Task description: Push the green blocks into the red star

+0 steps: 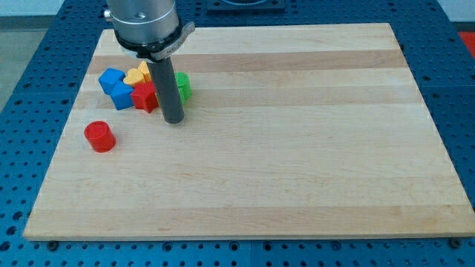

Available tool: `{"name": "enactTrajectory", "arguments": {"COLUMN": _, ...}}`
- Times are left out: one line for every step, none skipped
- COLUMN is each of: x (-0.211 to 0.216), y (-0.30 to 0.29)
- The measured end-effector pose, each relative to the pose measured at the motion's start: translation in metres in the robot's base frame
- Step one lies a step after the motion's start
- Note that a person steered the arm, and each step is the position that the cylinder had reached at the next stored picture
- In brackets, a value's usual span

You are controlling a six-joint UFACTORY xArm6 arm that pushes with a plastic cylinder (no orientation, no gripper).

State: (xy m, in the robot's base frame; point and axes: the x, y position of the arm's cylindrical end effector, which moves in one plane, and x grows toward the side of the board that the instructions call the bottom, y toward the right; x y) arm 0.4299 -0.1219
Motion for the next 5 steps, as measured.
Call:
{"name": "enactTrajectory", "arguments": {"x": 0.0, "y": 0.0}}
{"name": "enactTrajectory", "arguments": {"x": 0.014, "y": 0.0}}
{"name": "enactTrajectory", "arguments": {"x": 0.019, "y": -0.007}}
{"name": "enactTrajectory", "arguments": {"x": 0.019, "y": -0.048}}
{"name": "enactTrajectory", "arguments": {"x": 0.019, "y": -0.05}}
